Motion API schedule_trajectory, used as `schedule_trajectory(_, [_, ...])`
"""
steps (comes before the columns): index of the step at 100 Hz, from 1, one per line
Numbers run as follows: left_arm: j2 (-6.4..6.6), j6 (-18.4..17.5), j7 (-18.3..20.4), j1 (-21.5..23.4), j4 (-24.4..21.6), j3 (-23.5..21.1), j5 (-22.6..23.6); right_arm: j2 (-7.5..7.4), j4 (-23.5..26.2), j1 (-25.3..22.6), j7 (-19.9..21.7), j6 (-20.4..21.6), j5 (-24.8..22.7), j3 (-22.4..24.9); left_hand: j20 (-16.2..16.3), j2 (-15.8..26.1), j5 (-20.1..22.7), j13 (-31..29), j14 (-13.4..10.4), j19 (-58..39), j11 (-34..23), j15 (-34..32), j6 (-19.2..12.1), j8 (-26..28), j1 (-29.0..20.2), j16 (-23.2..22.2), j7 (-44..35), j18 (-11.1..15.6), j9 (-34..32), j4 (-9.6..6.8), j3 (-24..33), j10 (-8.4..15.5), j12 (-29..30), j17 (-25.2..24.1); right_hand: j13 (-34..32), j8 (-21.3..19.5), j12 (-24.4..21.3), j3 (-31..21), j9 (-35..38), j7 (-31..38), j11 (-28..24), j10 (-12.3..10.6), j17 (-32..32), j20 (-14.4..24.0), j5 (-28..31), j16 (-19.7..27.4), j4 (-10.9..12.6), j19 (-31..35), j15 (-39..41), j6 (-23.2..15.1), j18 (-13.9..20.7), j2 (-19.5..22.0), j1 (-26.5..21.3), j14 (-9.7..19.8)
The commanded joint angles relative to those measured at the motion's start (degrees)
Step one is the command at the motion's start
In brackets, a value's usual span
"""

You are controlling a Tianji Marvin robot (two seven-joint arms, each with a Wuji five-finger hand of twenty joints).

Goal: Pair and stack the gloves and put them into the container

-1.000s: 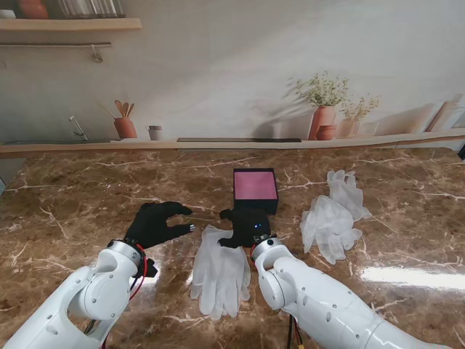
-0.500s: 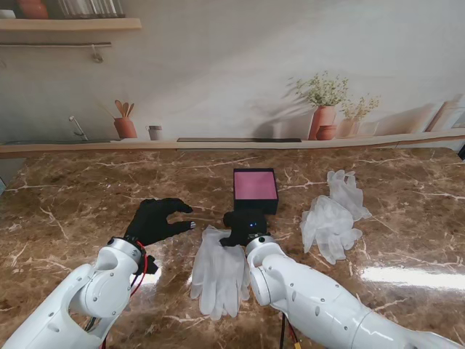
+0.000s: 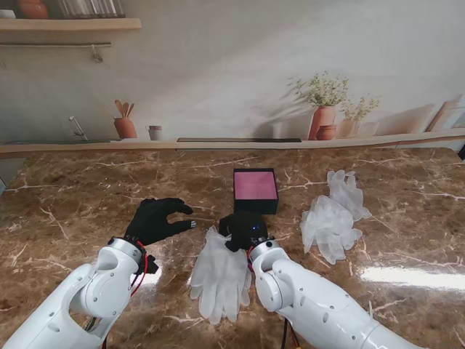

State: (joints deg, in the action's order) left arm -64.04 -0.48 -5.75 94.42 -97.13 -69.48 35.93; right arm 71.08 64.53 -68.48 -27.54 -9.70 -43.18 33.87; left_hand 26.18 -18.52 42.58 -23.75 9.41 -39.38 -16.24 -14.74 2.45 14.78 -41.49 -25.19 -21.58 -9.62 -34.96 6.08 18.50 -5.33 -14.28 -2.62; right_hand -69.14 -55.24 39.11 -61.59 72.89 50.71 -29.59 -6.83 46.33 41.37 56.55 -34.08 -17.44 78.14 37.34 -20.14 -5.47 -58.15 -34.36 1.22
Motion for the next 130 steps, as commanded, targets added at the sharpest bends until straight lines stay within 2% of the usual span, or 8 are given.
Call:
schedule_trajectory(1, [-0.22,-0.26,-0.26,0.20,-0.06,0.25,0.09,0.14,-0.04,-1.36,-0.56,0.35,0.86,1.13,0.46,1.73,1.52,-1.40,-2.05,0.46,0.92,1.86,-1.97,0.75,1.27,0.54,-0.49,-0.28,-1.02,-1.66,-1.72,1.26,0.59,-1.24,-2.94,1.38,1.41,-1.50,2.63,0.45,-1.94,-1.15,1.60,-1.38,1.03,-2.04,-2.25,3.36,2.41,-1.76,0.76,-1.89,-2.62,0.83])
schedule_trajectory(6, [-0.24,-0.39,-0.37,0.17,-0.02,0.29,0.02,0.25,0.23,-1.88,-2.00,1.39,1.04,2.34,0.36,1.81,1.62,-1.51,-2.06,0.76,0.92,1.86,-1.92,0.85,1.12,0.54,-0.57,-0.47,-1.14,-1.69,-1.76,1.21,0.59,-1.24,-3.01,6.10,1.48,-0.93,2.79,0.52,-2.48,-0.97,1.26,-2.26,-0.10,-2.52,-1.67,3.58,2.51,-1.25,1.00,-1.08,-3.43,0.80])
schedule_trajectory(13, [-0.24,-0.56,-0.43,0.09,0.02,0.31,0.05,0.57,0.34,-2.41,-4.12,3.14,1.72,3.98,0.34,1.81,1.80,-1.52,-1.95,0.89,0.89,1.89,-1.92,0.95,1.05,0.55,-0.67,-0.47,-1.33,-1.70,-1.83,1.10,0.58,-1.19,-2.12,20.85,1.70,0.00,2.71,2.73,-2.44,-0.12,-0.28,-2.48,-1.58,-3.56,-0.86,2.70,2.63,0.39,1.08,0.92,-4.27,0.73])
schedule_trajectory(22, [-0.28,-0.81,-0.55,-0.11,0.15,0.38,-0.05,0.80,0.09,-2.60,-6.50,4.71,1.86,5.57,0.35,1.97,1.79,-1.62,-2.03,1.02,0.92,1.92,-1.87,1.04,0.99,0.56,-0.67,-0.50,-1.43,-1.72,-1.90,1.24,0.60,-1.17,-0.76,27.59,2.01,0.39,2.74,4.46,-2.15,-0.52,-2.13,-2.40,0.08,-4.25,-0.66,1.25,2.28,-0.14,1.47,1.82,-4.17,1.22])
schedule_trajectory(55, [-0.31,-1.16,-0.76,-0.35,0.25,0.55,-0.03,-1.56,5.08,-8.31,-7.89,16.09,-0.18,12.39,0.11,2.10,1.68,-1.49,-2.07,2.03,1.11,2.19,-1.90,1.17,0.82,0.66,-0.47,-0.64,-1.36,-1.78,-2.20,1.08,0.68,-1.23,4.95,25.41,4.07,0.32,1.16,4.84,-2.37,-2.08,-8.03,-0.87,-0.76,-6.32,-0.39,-1.16,3.42,-1.43,1.11,4.07,-2.86,2.98])
schedule_trajectory(88, [-0.20,-1.28,-0.36,-0.30,-0.12,0.74,0.24,-5.90,15.78,-17.85,-0.89,26.89,-6.71,19.31,0.21,2.28,1.53,-1.40,-2.20,2.47,1.14,2.30,-2.01,1.28,0.77,0.67,-0.34,-0.64,-1.18,-1.81,-2.44,1.08,0.69,-1.18,11.10,23.76,4.28,-1.74,1.95,3.80,-2.17,-3.72,-12.70,-0.48,0.14,-6.45,-1.12,-6.08,1.79,-3.35,0.59,2.16,-1.37,4.05])
schedule_trajectory(105, [-0.12,-1.12,0.11,-0.29,-0.40,0.74,0.23,-7.39,17.24,-19.13,2.47,30.32,-9.48,19.51,0.25,2.30,1.55,-1.41,-2.11,2.64,1.10,2.26,-2.10,1.33,0.75,0.63,-0.35,-0.62,-1.15,-1.82,-2.62,0.99,0.67,-1.15,11.51,23.41,4.48,-2.42,2.17,3.52,-2.01,-4.10,-13.12,0.24,0.46,-6.33,-1.32,-6.68,1.83,-3.82,0.74,1.61,-0.94,4.39])
schedule_trajectory(130, [-0.08,-1.03,0.32,-0.45,-0.45,0.98,0.24,-8.44,13.31,-15.85,5.76,31.75,-10.70,15.05,0.23,2.47,1.49,-1.27,-2.03,3.06,1.11,2.28,-2.19,1.38,0.59,0.62,-0.35,-0.68,-1.08,-1.88,-2.77,0.81,0.67,-1.17,11.47,23.06,4.80,-2.81,2.15,3.24,-1.93,-4.16,-13.56,0.98,0.42,-6.47,-1.43,-7.15,2.16,-4.23,1.20,1.75,-0.51,4.57])
